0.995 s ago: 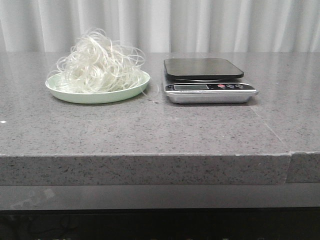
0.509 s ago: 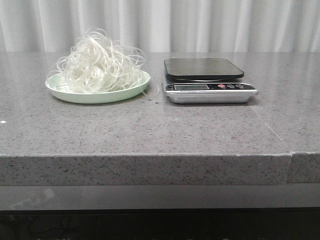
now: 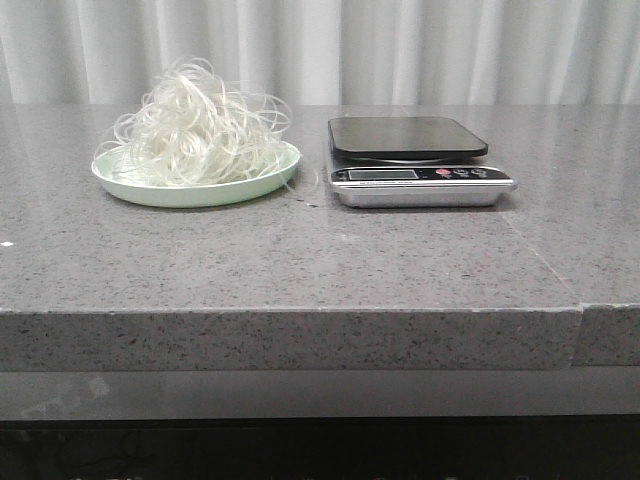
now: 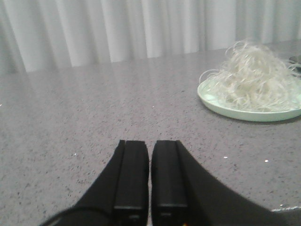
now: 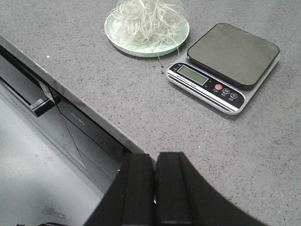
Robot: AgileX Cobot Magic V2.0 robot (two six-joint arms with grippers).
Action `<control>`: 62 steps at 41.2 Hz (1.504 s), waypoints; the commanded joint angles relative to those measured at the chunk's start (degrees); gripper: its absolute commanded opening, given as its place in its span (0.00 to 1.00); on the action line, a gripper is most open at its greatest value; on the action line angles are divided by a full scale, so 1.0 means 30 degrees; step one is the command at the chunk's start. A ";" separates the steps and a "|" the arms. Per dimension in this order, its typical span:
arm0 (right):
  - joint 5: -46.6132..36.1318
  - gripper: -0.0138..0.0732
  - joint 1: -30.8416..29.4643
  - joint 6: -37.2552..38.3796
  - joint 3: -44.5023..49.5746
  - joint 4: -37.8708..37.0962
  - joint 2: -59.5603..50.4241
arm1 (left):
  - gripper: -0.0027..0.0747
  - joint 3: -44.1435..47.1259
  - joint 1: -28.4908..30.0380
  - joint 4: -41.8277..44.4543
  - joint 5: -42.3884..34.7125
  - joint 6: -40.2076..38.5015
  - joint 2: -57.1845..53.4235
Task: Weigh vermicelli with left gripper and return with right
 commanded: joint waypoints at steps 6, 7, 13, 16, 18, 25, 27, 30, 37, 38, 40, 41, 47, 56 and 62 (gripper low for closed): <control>-0.1045 0.34 -0.0113 -0.0104 -0.0438 -0.0196 0.0065 | 0.22 0.1542 0.0594 -0.1562 -0.4957 -0.0026 -0.0417; -0.1045 0.34 -0.0113 -0.0104 -0.0438 -0.0196 0.0065 | 0.22 0.1497 0.0594 -0.1610 -0.4585 -0.0026 -0.0417; -0.1038 0.34 -0.0113 -0.0104 -0.0438 -0.0196 0.0065 | 0.22 0.1529 0.0422 -0.1610 -0.5005 -0.0026 -0.0417; -0.1038 0.34 -0.0113 -0.0104 -0.0438 -0.0196 0.0065 | 0.22 0.1529 0.0127 -0.1610 -0.4966 -0.0026 -0.0417; -0.1038 0.34 -0.0113 -0.0104 -0.0438 -0.0196 0.0065 | 0.22 0.1529 0.0006 -0.1610 -0.4941 -0.0026 -0.0417; -0.1038 0.34 -0.0113 -0.0104 -0.0438 -0.0196 0.0065 | 0.22 0.1529 -0.0087 -0.1610 -0.4941 -0.0026 -0.0417; -0.1038 0.34 -0.0113 -0.0104 -0.0438 -0.0196 0.0065 | 0.22 0.1529 -0.0087 -0.1610 -0.4941 -0.0026 -0.0382; -0.1038 0.34 -0.0113 -0.0104 -0.0438 -0.0196 0.0065 | 0.22 0.1529 -0.0087 -0.1610 -0.4941 -0.0026 -0.0382; -0.1038 0.34 -0.0113 -0.0104 -0.0438 -0.0196 0.0065 | 0.22 0.1529 -0.0087 -0.1610 -0.4941 -0.0026 -0.0382; -0.1038 0.34 -0.0113 -0.0104 -0.0438 -0.0196 0.0065 | 0.22 0.1529 -0.0087 -0.1610 -0.4941 -0.0026 -0.0382; -0.1038 0.34 -0.0113 -0.0104 -0.0438 -0.0196 0.0065 | 0.22 0.1529 -0.0087 -0.1610 -0.4941 -0.0026 -0.0382; -0.1038 0.34 -0.0113 -0.0104 -0.0438 -0.0196 0.0065 | 0.22 0.1529 -0.0087 -0.1610 -0.4941 -0.0026 -0.0382; -0.1038 0.34 -0.0113 -0.0104 -0.0438 -0.0196 0.0065 | 0.22 0.1529 -0.0087 -0.1610 -0.4941 -0.0026 -0.0382; -0.1501 0.34 -0.1153 -0.0104 0.0274 -0.0058 -0.0577 | 0.22 0.1529 -0.0087 -0.1610 -0.4941 -0.0026 -0.0382; -0.5293 0.34 -0.4500 -0.0104 0.3368 -0.0058 -0.2808 | 0.22 0.1529 -0.0087 -0.1610 -0.4941 -0.0026 -0.0382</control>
